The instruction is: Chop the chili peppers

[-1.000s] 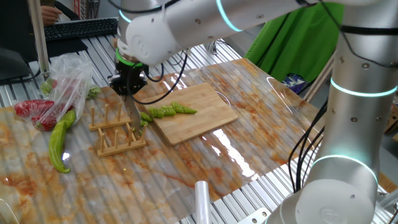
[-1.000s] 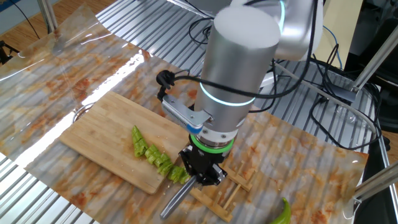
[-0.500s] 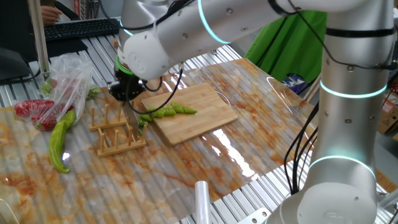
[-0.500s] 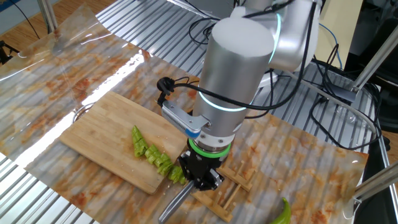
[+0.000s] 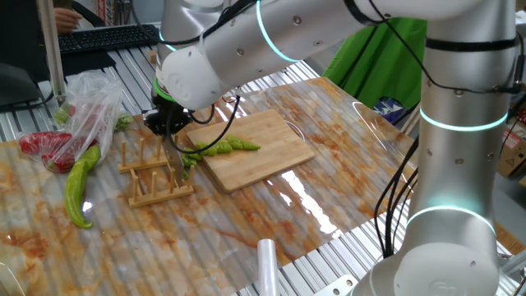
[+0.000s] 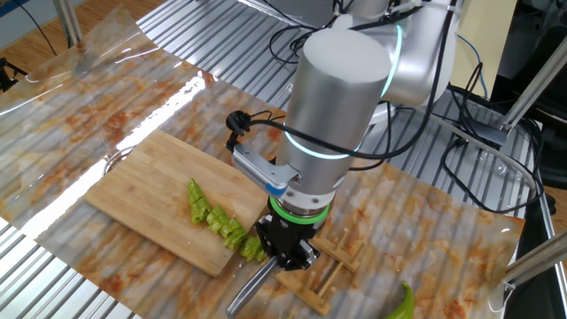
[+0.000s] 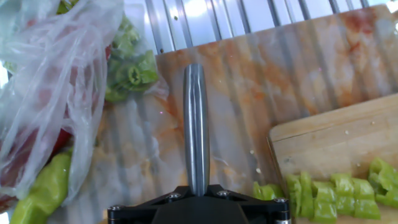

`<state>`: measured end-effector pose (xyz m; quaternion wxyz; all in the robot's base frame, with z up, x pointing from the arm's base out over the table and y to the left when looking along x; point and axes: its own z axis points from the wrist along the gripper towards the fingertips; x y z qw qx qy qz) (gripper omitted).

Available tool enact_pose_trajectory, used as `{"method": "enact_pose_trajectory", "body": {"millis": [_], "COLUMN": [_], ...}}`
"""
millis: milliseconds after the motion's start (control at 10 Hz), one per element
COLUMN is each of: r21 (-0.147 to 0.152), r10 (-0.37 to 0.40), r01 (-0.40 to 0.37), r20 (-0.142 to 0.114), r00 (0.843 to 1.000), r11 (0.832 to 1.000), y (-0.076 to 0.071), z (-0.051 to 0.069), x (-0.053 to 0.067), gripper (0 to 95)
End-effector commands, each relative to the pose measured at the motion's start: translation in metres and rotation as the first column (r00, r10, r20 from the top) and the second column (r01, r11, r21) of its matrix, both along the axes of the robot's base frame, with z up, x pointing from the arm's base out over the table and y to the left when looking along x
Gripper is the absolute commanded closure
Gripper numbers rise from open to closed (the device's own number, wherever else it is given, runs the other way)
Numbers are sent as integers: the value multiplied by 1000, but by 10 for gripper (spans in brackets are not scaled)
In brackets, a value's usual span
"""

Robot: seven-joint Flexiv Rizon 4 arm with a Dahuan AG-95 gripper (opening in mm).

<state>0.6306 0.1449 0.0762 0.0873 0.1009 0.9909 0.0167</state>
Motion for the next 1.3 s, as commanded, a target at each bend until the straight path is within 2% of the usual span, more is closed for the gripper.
{"method": "enact_pose_trajectory", "body": {"millis": [100,400,700,1000,1300], "r21": [6,6,7,7,4], "r10": [4,6,7,11,6], "r01": [-4,-6,-7,-11,-6], "r20": [-14,-14,-18,-12,2], "r00": [1000,1000,1000,1000,1000], "r11": [1000,1000,1000,1000,1000], "y": [2,2,3,2,2], "z": [9,11,7,-2,-15], "x": [-3,-9,-22,-28,-26], "gripper": [950,950,950,950,950]}}
